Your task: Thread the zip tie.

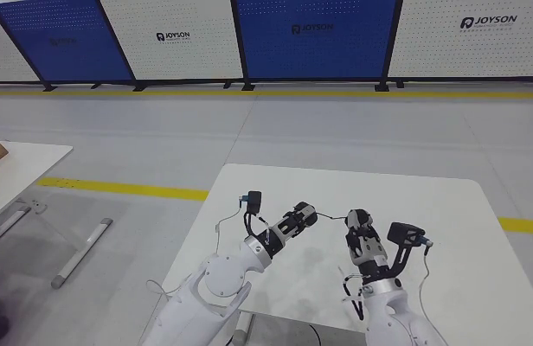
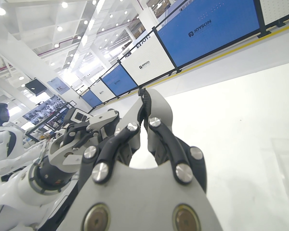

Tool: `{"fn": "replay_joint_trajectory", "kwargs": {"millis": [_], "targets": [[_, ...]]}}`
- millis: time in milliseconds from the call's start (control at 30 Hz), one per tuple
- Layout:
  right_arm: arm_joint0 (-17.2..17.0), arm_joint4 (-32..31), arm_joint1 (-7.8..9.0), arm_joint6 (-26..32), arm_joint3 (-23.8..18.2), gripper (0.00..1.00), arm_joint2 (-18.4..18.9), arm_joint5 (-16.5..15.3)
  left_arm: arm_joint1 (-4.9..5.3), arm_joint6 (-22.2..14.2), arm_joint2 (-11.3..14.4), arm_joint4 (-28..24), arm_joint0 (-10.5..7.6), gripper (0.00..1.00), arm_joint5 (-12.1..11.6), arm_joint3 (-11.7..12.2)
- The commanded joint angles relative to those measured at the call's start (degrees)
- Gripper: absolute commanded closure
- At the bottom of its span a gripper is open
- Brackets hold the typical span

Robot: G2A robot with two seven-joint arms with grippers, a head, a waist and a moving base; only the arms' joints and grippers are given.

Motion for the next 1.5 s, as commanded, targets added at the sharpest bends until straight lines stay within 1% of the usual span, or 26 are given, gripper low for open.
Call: {"fn": "replay_joint_trajectory", "kwargs": {"millis": [0, 200, 533, 1300, 1400, 1467], "targets": [[0.28, 0.05, -0.08, 0.06, 0.38, 1.0, -0.08, 0.14, 0.0, 0.0, 0.0, 0.0, 0.0, 1.0, 0.0, 0.0], [0.58, 0.36, -0.25, 0.16, 0.84, 1.0, 0.06, -0.1, 0.0, 0.0, 0.0, 0.0, 0.0, 1.0, 0.0, 0.0], [-0.59, 1.59, -0.24, -0.06, -0.46, 1.0, 1.58, -1.22, 0.0, 0.0, 0.0, 0.0, 0.0, 1.0, 0.0, 0.0], [0.55, 0.0, -0.74, 1.51, 1.12, 1.0, 0.48, -1.11, 0.0, 0.0, 0.0, 0.0, 0.0, 1.0, 0.0, 0.0], [0.67, 1.95, -0.92, 1.92, 1.41, 1.0, 0.35, -1.07, 0.0, 0.0, 0.0, 0.0, 0.0, 1.0, 0.0, 0.0], [0.88, 5.59, -1.12, 2.98, 1.69, 1.0, 0.44, -1.11, 0.0, 0.0, 0.0, 0.0, 0.0, 1.0, 0.0, 0.0]]}}
